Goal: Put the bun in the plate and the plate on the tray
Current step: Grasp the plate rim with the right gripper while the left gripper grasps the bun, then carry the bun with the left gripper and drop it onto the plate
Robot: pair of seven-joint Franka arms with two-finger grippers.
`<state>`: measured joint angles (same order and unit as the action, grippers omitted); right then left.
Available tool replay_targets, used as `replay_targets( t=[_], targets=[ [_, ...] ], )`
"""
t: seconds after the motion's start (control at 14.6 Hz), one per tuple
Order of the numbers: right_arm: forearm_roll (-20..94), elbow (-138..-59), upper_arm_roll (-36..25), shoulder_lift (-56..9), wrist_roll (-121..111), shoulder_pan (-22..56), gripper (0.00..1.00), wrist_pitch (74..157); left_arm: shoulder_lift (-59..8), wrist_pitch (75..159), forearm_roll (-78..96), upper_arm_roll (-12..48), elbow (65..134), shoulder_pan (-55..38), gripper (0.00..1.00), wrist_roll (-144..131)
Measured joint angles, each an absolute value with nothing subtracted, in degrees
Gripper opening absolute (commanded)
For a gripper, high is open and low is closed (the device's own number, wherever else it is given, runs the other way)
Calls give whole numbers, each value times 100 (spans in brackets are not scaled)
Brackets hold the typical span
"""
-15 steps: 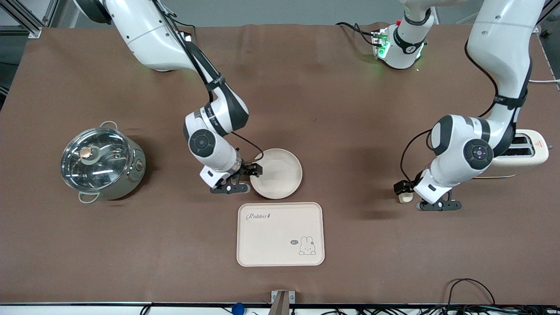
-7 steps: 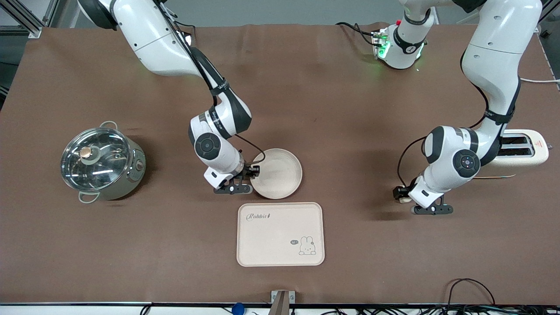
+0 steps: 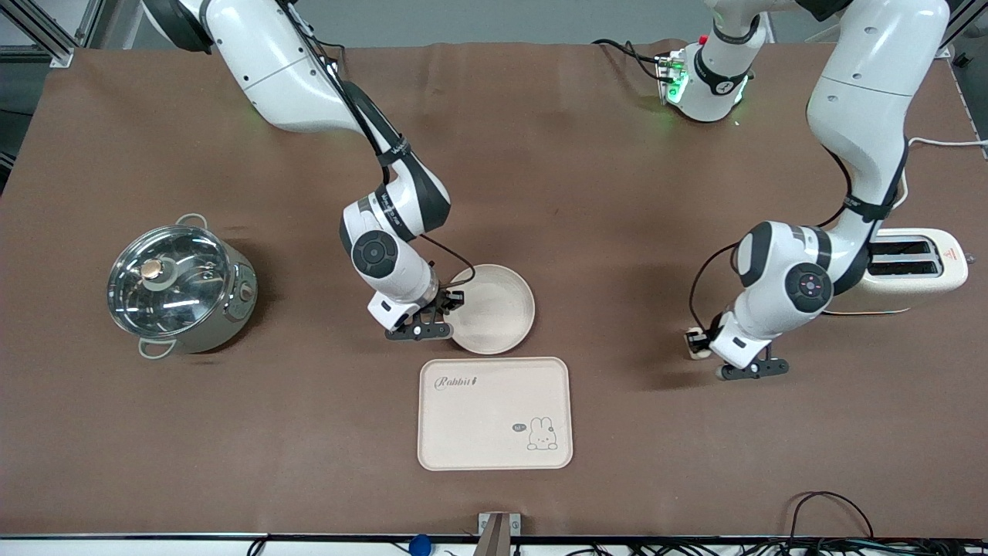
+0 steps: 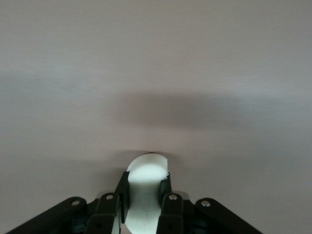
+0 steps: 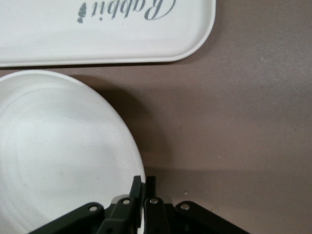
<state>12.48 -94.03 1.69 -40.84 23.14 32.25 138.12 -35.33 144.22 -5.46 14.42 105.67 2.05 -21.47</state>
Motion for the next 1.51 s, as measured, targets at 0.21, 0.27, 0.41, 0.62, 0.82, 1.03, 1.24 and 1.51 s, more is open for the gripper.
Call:
replay_targets(
  t=[0.21, 0.27, 0.41, 0.62, 0.82, 1.03, 1.24, 1.51],
  targets=[
    [1336, -9275, 322, -4074, 2314, 3154, 0, 13813, -3490, 14388, -549, 1964, 10367, -9, 28, -3250],
    [1341, -9243, 365, -4074, 2314, 3127, 0, 13813, -3481, 14366, -550, 2072, 10299, -153, 28, -3643],
    [1342, -9225, 395, -4075, 2314, 3103, 0, 13813, -3480, 14356, -550, 2142, 10169, -593, 28, -4480],
    [1342, -9225, 400, -4075, 2314, 3094, 0, 13809, -3590, 14351, -550, 2144, 9898, -1337, 29, -5804],
    [1342, -9224, 402, -4075, 2314, 3086, 0, 13808, -3977, 14349, -550, 2139, 9501, -1853, 30, -6658],
    [1349, -9224, 402, -4075, 2321, 3072, 0, 13819, -4400, 14363, -550, 2135, 9305, -2056, 50, -6874],
    [1501, -9169, 400, -4076, 2425, 3036, 0, 13888, -4606, 14399, -550, 2123, 9200, -2037, 100, -6873],
    [1772, -8940, 405, -4078, 2439, 2852, 0, 14269, -4457, 14341, -550, 2109, 8788, -1978, 100, -6870]
  ],
)
